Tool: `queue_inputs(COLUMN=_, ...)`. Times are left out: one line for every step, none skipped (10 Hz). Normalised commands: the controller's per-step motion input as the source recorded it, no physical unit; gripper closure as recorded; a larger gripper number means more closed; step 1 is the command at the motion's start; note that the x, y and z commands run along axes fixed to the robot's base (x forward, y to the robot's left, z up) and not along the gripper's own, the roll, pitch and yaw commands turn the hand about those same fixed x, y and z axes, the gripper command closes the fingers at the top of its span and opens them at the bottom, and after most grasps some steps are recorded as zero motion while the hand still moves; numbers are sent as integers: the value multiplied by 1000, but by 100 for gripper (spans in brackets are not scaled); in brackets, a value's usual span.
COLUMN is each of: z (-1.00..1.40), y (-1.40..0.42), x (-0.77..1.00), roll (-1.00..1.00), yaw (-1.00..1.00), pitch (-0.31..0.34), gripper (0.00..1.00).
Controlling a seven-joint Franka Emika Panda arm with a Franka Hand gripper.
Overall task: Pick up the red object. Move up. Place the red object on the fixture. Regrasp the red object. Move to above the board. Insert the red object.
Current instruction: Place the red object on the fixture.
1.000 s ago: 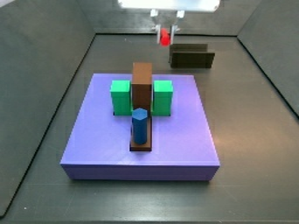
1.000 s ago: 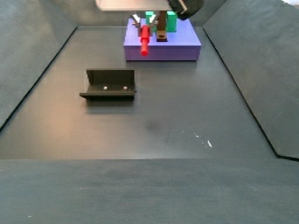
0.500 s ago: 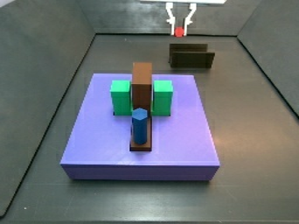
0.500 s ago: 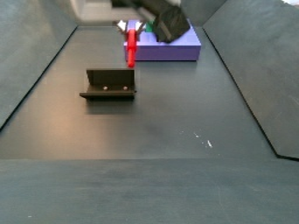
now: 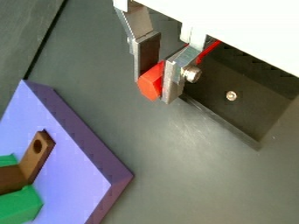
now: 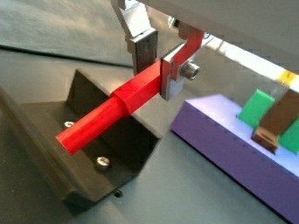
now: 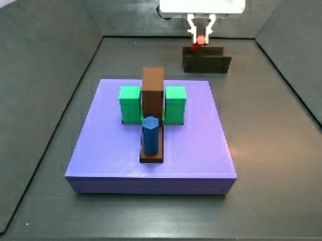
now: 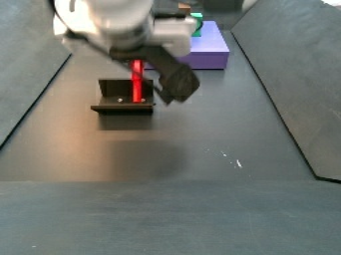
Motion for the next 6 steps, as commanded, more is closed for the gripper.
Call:
queue_inputs(z=-66, y=0, x=274, roll=-240, yaw=0, pitch=97, gripper=100)
queue_inputs(z=-34, y=-263, x=220, roll=0, yaw=-114, pitch=0, gripper=100)
queue_inputs(z=-134, y=-397, x=594, roll=0, yaw=-197, pitch=97, gripper=100)
queue_inputs(z=-123, y=-377, x=754, roll=17, yaw=-180, pitch=80, gripper=100)
queue_inputs(z=-237, y=-86, x=600, roll=0, yaw=-200, pitch=46, gripper=100)
queue_inputs(z=-220, y=194, x=197, roll=-80, yaw=-217, pitch=137, gripper=100)
